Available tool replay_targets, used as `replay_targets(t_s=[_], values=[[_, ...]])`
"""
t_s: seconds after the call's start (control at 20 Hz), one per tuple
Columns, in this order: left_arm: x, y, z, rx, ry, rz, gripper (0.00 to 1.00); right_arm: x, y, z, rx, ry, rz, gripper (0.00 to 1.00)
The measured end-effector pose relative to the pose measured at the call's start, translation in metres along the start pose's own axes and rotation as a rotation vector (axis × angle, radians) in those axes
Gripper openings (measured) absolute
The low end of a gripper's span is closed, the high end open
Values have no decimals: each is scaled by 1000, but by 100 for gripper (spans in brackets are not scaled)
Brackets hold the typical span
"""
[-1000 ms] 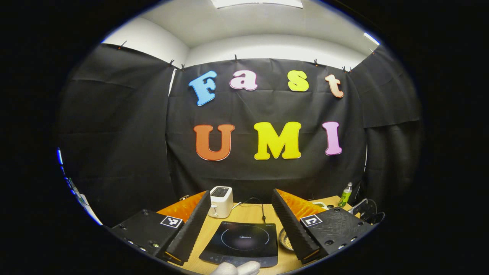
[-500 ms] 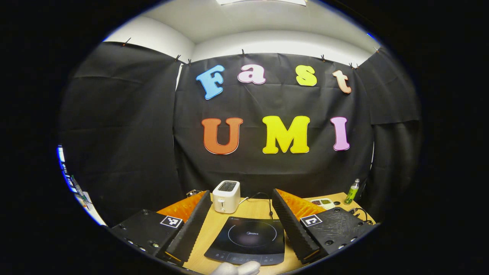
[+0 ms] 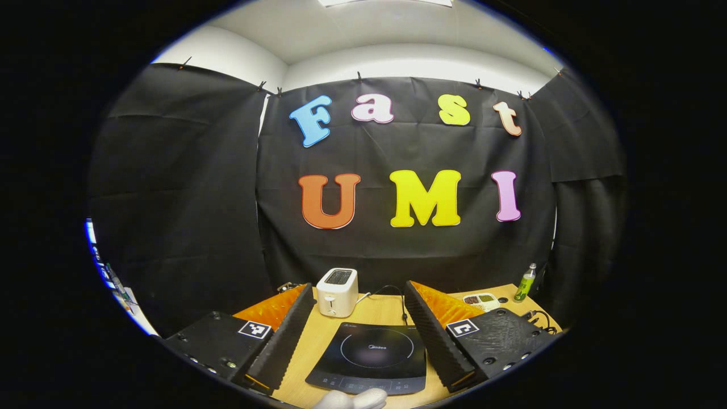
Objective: First push the handle of the pot to place it horizontally, then grasp the pot with both hands and set it on the induction cooktop.
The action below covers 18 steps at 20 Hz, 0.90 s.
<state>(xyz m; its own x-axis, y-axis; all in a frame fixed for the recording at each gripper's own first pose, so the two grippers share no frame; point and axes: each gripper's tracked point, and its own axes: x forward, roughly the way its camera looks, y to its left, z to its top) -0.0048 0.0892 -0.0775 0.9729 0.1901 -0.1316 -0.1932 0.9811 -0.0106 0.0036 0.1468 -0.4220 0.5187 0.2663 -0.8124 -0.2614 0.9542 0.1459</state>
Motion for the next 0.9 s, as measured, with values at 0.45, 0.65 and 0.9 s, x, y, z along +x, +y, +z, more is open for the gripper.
replay_targets(t_s=[0.45,0.65,0.9], values=[[6,-18,-5,2,16,-30,96,-9,-39,-10,38,13,-43,0],[9,-27,-5,2,18,-42,96,-14,-59,-12,38,17,-69,4],[11,-37,-3,0,18,-47,96,-18,-87,-11,51,16,-98,4]])
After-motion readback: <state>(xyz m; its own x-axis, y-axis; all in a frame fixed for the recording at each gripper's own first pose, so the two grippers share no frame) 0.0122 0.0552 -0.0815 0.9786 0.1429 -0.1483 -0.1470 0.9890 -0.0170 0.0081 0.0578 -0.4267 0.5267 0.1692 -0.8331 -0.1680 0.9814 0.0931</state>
